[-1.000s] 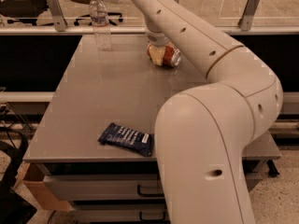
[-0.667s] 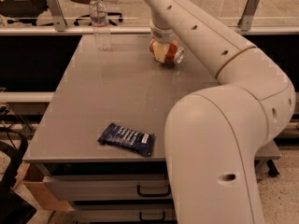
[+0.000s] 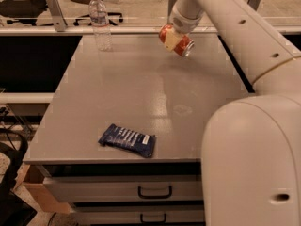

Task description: Place coke can upright

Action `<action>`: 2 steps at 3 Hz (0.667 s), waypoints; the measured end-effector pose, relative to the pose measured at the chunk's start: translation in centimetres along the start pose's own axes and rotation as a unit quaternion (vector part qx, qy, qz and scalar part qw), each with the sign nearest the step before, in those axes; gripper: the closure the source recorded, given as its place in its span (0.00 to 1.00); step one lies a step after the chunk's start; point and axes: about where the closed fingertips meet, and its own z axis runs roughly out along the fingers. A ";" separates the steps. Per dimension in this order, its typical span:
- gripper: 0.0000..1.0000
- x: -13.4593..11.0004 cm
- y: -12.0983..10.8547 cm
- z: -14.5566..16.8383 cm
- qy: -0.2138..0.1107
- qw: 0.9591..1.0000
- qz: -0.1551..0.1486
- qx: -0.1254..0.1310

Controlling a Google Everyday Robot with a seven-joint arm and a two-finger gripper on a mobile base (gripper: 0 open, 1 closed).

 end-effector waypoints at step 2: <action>1.00 0.9 -1.3 -2.0 -0.143 0.983 0.051 -0.099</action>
Offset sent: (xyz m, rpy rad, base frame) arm -0.0088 -0.0437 0.0440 0.5752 -0.0606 0.0910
